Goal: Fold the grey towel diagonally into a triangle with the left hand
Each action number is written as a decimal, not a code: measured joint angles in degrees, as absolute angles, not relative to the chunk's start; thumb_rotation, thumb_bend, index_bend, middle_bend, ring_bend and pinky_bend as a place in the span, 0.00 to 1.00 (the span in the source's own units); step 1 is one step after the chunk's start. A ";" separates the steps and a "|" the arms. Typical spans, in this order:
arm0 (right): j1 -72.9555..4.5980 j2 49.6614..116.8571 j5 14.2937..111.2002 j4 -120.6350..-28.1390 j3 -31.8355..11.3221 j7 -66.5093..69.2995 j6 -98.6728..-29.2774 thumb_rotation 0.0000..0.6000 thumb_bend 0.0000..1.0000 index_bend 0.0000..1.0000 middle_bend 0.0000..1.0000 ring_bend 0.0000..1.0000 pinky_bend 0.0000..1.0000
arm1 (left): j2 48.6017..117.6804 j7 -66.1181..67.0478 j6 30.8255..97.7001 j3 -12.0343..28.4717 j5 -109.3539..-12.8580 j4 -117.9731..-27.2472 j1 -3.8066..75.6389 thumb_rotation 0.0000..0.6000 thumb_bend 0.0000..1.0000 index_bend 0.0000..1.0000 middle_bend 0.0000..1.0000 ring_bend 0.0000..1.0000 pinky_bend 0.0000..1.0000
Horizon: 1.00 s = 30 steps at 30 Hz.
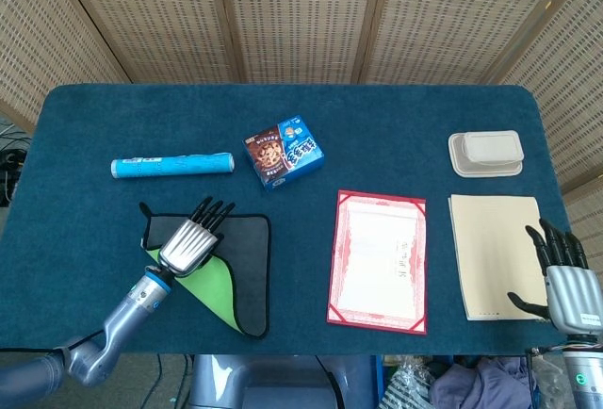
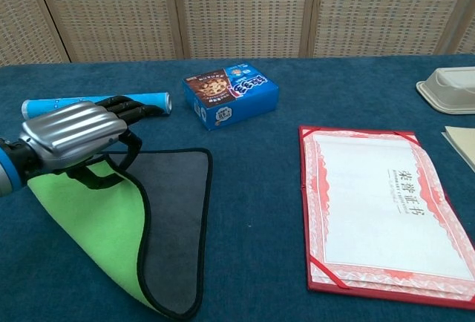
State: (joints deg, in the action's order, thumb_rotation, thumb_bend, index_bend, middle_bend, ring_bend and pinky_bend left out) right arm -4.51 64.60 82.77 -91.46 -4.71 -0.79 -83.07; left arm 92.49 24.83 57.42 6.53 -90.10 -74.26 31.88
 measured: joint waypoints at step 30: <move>-4.58 64.14 81.26 -90.36 -5.29 2.34 -82.07 1.00 0.00 0.00 0.00 0.00 0.00 | 100.50 29.16 53.74 9.44 -83.63 -68.81 41.54 1.00 0.41 0.69 0.00 0.00 0.00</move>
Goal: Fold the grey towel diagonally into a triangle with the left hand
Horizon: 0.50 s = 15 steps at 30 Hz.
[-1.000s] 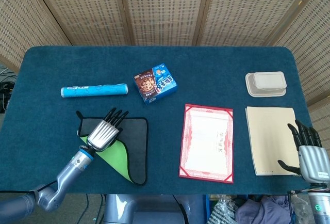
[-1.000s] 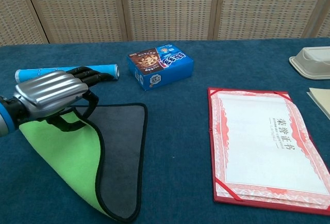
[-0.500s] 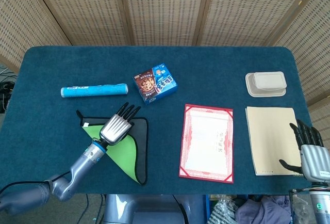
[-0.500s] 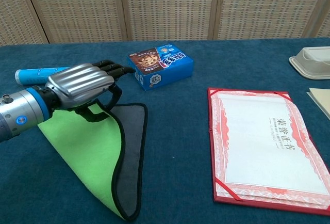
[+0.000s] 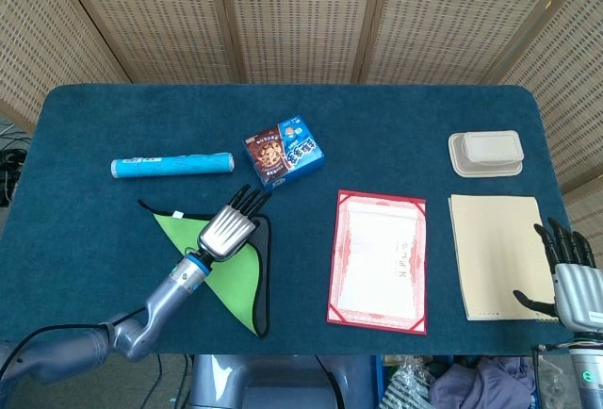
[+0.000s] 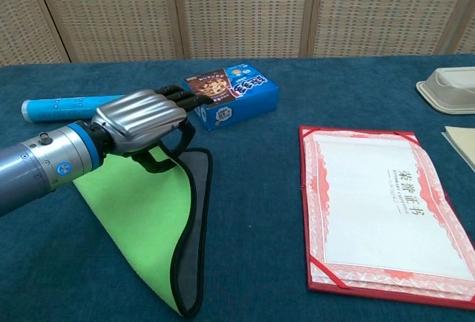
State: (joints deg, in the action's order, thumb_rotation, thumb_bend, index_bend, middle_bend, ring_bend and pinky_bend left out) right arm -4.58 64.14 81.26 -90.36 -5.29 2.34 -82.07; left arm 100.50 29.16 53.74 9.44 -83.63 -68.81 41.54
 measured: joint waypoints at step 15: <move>-4.64 64.36 81.68 -90.69 -5.08 1.69 -82.15 1.00 0.00 0.00 0.00 0.00 0.00 | 103.32 32.98 54.38 10.42 -78.30 -66.05 42.60 1.00 0.41 0.31 0.00 0.00 0.00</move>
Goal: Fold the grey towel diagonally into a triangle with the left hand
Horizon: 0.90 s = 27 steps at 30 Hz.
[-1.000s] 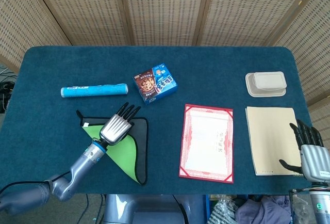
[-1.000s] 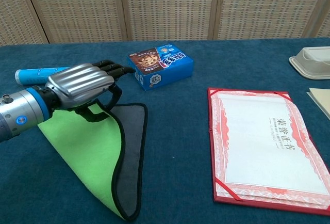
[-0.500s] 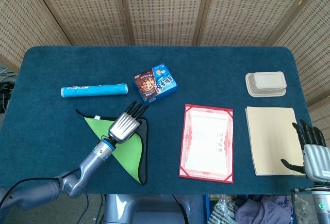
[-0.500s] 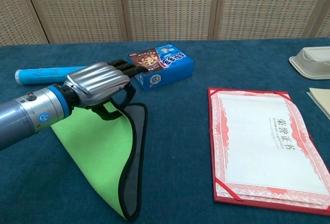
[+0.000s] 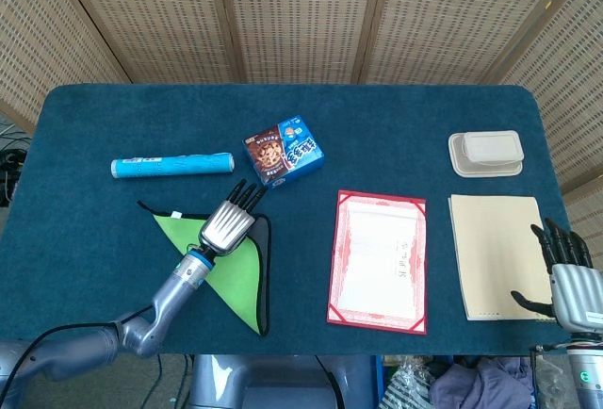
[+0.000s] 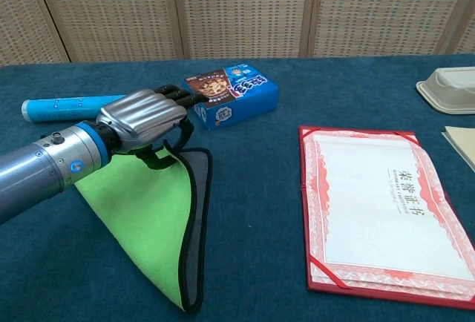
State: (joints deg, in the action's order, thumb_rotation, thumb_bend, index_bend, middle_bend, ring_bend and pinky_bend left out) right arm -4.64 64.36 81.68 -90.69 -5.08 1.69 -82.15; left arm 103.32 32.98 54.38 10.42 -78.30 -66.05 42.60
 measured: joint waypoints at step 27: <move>-4.46 64.30 82.53 -91.43 -4.93 1.08 -82.97 1.00 0.00 0.00 0.00 0.00 0.00 | 105.15 40.35 59.26 10.39 -72.89 -65.45 42.10 1.00 0.32 0.00 0.00 0.00 0.00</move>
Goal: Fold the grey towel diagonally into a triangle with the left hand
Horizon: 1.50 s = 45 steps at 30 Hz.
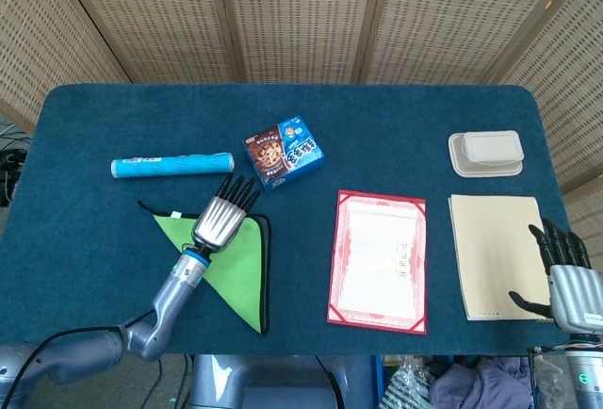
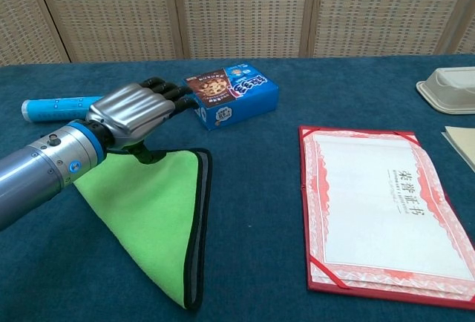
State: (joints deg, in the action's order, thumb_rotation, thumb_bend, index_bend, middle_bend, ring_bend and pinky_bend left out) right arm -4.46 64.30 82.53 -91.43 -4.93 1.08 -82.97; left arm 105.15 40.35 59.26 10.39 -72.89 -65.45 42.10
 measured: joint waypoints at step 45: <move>-4.19 64.55 85.16 -93.35 -3.93 -6.98 -85.06 1.00 0.00 0.00 0.00 0.00 0.00 | 74.46 30.64 88.19 -6.66 -81.83 -100.97 12.23 1.00 0.29 0.00 0.00 0.00 0.00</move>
